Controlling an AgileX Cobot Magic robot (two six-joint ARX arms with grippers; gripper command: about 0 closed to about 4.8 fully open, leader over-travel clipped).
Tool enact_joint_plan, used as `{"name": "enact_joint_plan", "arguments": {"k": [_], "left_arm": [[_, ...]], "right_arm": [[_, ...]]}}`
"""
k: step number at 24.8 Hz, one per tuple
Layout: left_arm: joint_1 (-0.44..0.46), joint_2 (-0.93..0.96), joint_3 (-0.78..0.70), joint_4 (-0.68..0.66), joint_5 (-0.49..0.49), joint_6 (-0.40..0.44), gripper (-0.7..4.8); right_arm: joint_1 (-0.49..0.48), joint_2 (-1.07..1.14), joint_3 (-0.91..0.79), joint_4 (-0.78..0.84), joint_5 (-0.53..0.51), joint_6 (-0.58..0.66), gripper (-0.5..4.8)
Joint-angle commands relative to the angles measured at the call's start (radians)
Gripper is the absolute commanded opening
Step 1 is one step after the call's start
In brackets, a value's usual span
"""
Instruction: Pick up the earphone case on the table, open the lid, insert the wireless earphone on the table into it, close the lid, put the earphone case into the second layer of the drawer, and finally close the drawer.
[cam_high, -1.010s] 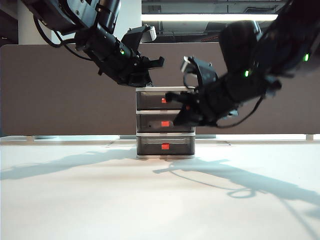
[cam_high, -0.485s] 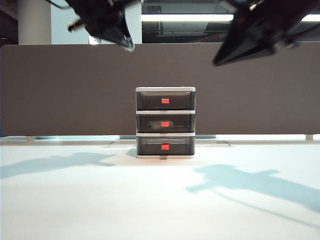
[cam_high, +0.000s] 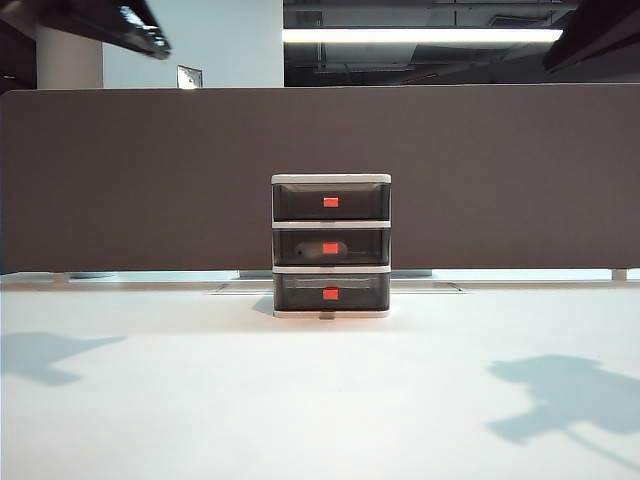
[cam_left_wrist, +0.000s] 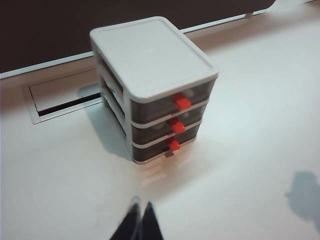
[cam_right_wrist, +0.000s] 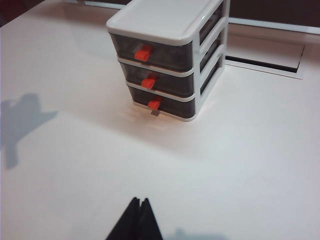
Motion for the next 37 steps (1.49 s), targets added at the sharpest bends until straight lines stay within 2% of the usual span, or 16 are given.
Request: {"name": "enact_joint_plan", "arguments": {"k": [1,8,13,16,20,25,31,37], "left_arm": [[-0.001,-0.115,-0.113,0.101,0.002,0.001,-0.06],[-0.001,-0.324,-0.335,0.196,0.001,0.001,-0.06],[0.013,-0.488,-0.490,0.331,0.001,0.005,-0.06],[0.076,-0.564,-0.535,0.324,0.001,0.003,-0.06],[0.264,-0.676,-0.591,0.322,0.001,0.001,-0.06],[0.391,-0.756,-0.658,0.330,0.001,0.001,-0.06],[0.485,-0.877,-0.774,0.330,0.001,-0.034,-0.06],[0.486,-0.977,-0.851,0.328,0.001,-0.044,-0.06]], "right_arm": [[0.001,-0.002,0.005,0.013,0.000,0.000,0.01],[0.001,-0.003,0.005,0.013,0.000,0.000,0.01],[0.001,-0.002,0.005,0.013,0.000,0.000,0.01],[0.001,-0.003,0.005,0.013,0.000,0.000,0.00],[0.001,-0.002,0.005,0.013,0.000,0.000,0.00],[0.001,-0.002,0.005,0.013,0.000,0.000,0.00],[0.001,-0.002,0.005,0.013,0.000,0.000,0.00],[0.001,-0.002,0.005,0.013,0.000,0.000,0.00]]}}
